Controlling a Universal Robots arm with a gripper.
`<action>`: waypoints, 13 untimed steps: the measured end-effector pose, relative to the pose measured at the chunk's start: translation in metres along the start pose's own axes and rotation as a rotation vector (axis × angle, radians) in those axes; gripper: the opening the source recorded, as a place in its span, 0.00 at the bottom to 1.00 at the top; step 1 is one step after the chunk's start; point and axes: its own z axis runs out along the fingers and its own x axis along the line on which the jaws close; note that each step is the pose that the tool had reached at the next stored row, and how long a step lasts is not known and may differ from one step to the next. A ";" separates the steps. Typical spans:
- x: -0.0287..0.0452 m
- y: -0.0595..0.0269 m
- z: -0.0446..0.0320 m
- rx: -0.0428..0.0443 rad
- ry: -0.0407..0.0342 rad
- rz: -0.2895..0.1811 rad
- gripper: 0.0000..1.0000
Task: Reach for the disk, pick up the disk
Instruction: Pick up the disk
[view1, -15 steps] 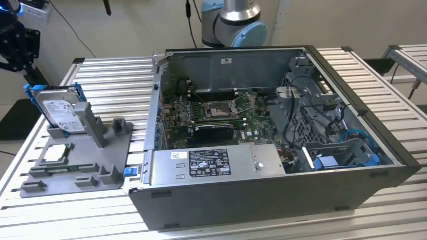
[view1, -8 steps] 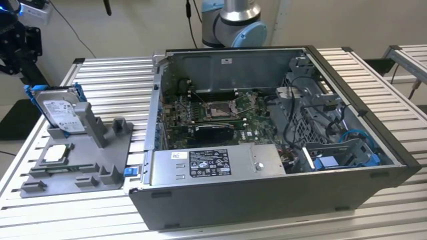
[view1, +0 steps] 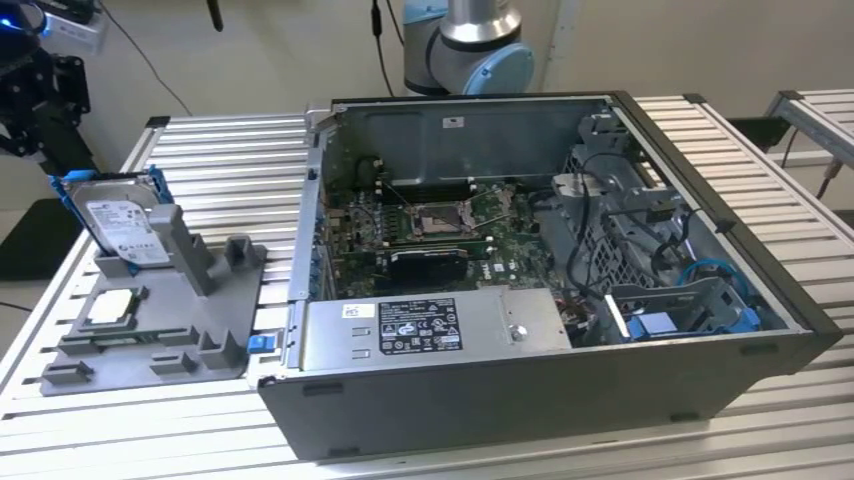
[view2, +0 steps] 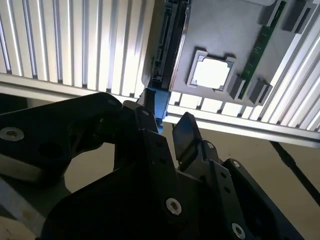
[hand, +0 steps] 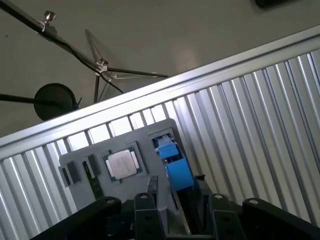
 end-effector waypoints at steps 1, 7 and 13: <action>-0.0003 0.0001 0.0012 0.0006 -0.0004 -0.004 0.00; -0.0006 0.0001 0.0042 0.0039 -0.0019 -0.088 1.00; -0.0005 0.0000 0.0101 0.0057 -0.0023 -0.198 1.00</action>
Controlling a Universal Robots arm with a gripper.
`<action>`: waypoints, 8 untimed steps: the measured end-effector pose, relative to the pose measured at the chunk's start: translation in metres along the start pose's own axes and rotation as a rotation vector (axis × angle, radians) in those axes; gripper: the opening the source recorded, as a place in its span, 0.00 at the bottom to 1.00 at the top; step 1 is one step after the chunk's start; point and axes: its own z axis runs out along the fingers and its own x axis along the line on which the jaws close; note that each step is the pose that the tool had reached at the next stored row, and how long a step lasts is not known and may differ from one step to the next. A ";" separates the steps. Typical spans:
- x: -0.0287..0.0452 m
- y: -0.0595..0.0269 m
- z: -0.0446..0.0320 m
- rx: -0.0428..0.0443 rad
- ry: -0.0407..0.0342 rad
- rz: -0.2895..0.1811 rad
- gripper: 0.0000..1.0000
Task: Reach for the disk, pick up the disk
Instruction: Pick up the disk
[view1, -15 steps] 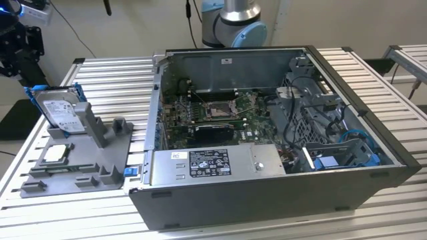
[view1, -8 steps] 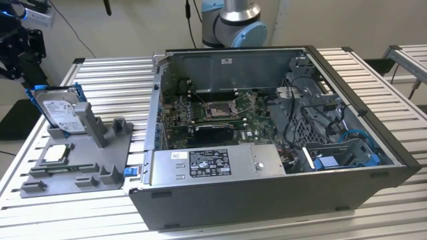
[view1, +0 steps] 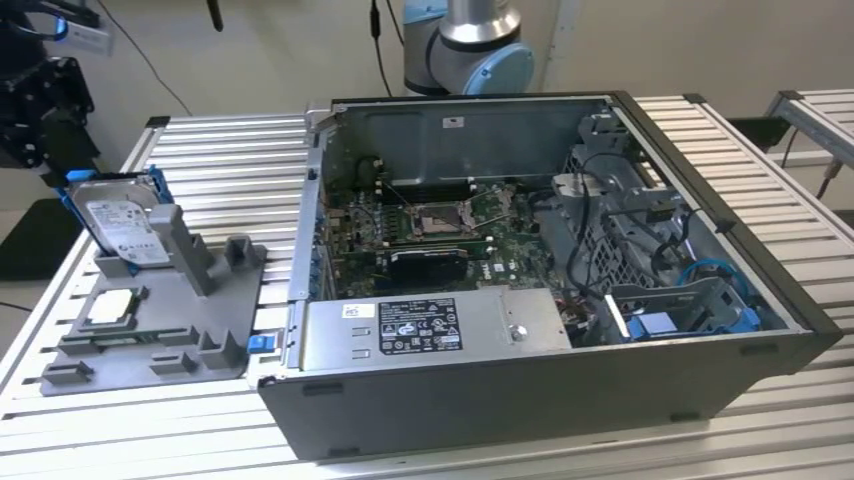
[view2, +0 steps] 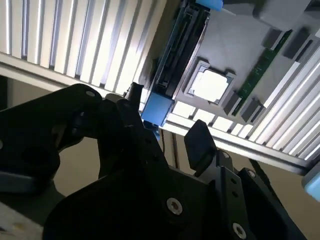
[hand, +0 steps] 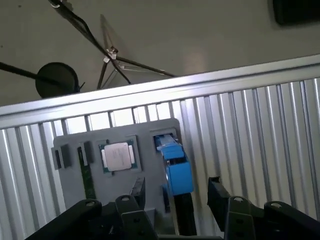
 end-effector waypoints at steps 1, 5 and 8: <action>0.0000 0.0000 0.0013 -0.0001 0.0001 -0.018 1.00; 0.0000 -0.0001 0.0065 -0.0012 -0.0014 -0.080 1.00; -0.0003 -0.0002 0.0101 -0.0021 -0.0033 -0.107 1.00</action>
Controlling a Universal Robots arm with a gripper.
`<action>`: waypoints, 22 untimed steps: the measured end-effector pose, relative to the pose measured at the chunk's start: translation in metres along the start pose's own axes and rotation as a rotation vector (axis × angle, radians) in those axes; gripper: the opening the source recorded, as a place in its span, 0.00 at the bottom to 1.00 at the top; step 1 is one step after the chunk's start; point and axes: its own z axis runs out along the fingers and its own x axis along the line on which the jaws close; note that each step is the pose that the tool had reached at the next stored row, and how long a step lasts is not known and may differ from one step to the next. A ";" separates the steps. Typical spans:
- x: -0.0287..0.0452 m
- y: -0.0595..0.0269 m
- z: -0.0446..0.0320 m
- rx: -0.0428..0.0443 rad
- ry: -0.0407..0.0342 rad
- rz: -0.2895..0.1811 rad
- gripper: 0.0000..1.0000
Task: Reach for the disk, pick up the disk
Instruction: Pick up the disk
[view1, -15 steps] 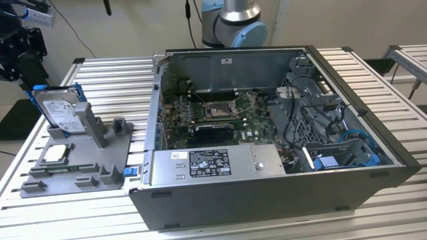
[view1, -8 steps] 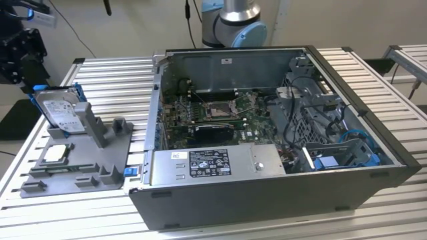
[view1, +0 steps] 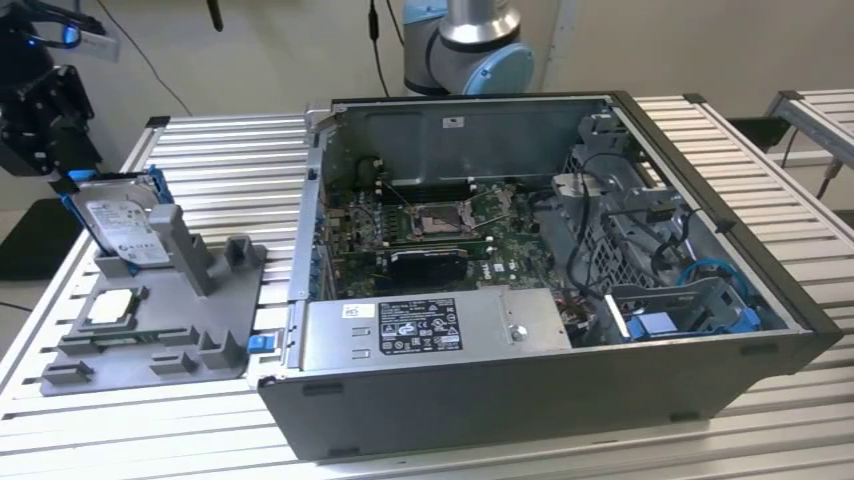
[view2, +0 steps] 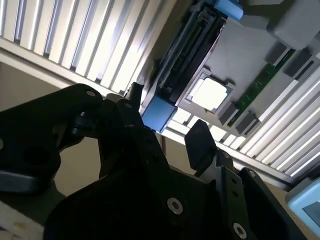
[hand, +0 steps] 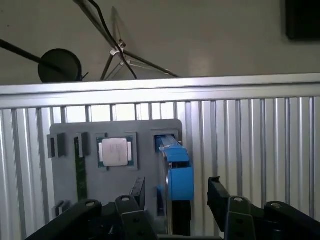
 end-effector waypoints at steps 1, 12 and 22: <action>-0.0003 0.0000 0.0013 -0.0002 -0.0006 -0.007 1.00; -0.0005 -0.0001 0.0062 -0.0010 -0.0059 -0.032 1.00; -0.0005 0.0000 0.0063 -0.0011 -0.0058 -0.039 1.00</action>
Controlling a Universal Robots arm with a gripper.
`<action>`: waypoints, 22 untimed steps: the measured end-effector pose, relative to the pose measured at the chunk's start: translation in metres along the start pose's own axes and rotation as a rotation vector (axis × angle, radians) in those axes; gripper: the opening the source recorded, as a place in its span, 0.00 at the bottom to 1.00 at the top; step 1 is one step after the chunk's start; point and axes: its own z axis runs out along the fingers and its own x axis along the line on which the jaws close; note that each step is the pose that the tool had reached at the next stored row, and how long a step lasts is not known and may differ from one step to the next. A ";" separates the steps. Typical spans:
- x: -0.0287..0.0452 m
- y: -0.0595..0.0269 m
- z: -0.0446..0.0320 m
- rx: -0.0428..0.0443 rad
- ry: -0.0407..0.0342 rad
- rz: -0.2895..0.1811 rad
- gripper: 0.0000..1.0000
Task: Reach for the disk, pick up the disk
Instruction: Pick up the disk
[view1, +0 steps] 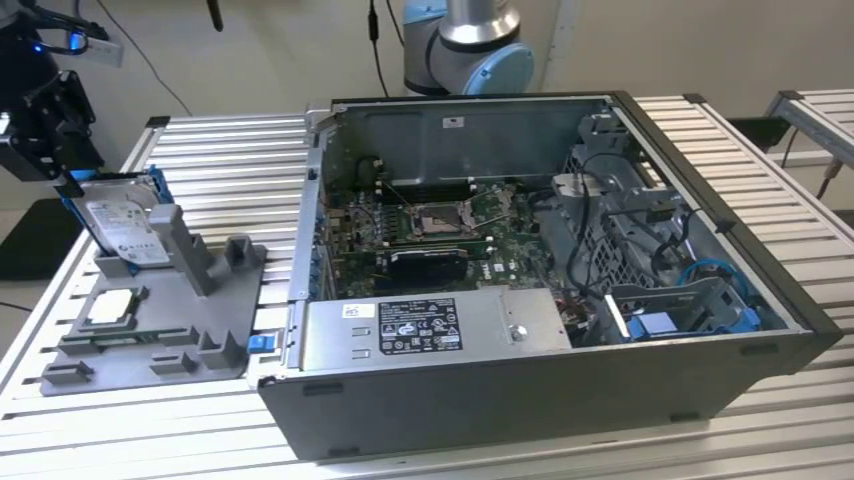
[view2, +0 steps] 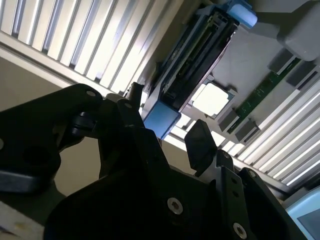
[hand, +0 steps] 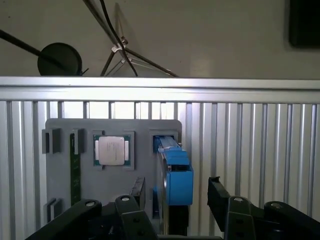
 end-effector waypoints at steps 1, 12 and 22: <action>0.0000 0.0000 0.0000 -0.0001 0.0000 -0.001 1.00; 0.0000 0.0000 0.0000 -0.0002 0.0001 -0.007 1.00; 0.0000 -0.0001 0.0012 0.0000 -0.0001 -0.007 1.00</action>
